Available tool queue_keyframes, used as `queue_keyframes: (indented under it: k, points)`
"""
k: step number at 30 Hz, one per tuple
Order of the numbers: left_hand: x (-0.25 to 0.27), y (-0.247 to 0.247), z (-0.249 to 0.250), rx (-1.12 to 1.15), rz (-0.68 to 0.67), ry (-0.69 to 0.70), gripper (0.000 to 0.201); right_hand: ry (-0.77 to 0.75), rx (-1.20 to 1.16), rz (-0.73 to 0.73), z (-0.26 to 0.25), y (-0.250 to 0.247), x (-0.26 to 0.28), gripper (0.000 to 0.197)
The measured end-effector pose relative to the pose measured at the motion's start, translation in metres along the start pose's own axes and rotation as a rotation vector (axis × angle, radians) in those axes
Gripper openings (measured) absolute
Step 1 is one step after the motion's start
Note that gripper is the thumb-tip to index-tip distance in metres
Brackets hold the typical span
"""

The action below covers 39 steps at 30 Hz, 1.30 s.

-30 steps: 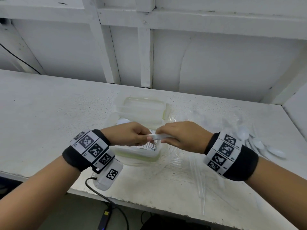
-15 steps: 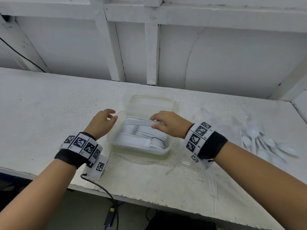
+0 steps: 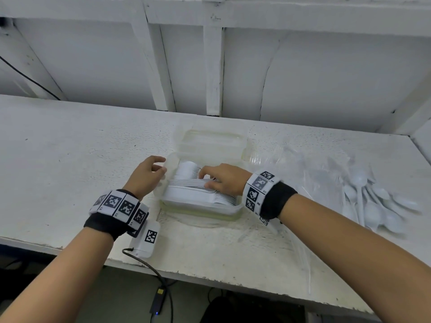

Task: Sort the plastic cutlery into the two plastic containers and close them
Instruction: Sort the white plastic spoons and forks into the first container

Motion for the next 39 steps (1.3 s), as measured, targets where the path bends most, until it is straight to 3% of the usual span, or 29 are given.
queue_keyframes:
  k: [17, 28, 36, 39]
  points:
    - [-0.003, 0.002, -0.006, 0.001, 0.019, 0.02, 0.032, 0.002, 0.009, -0.046, -0.001, -0.005, 0.001, 0.031]
    - [0.0, 0.004, 0.001, -0.015, 0.035, 0.001, 0.032, -0.009, 0.037, 0.012, 0.001, -0.002, -0.001, 0.029]
    - [0.002, 0.003, 0.007, -0.189, 0.048, -0.023, 0.034, -0.045, 0.093, 0.056, 0.001, -0.002, 0.004, 0.034]
    - [0.006, 0.003, 0.015, -0.344, 0.136, 0.019, 0.035, -0.062, 0.027, 0.138, 0.007, -0.007, 0.013, 0.034]
Point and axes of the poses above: each hand's wrist, its own x-axis away from the middle knuckle, its own y-axis out of the palm, z = x × y, the point moved 1 cm from there along -x, towards the middle knuckle, and after that the axes turned 4 degrees about y, right-handed, at the moved point
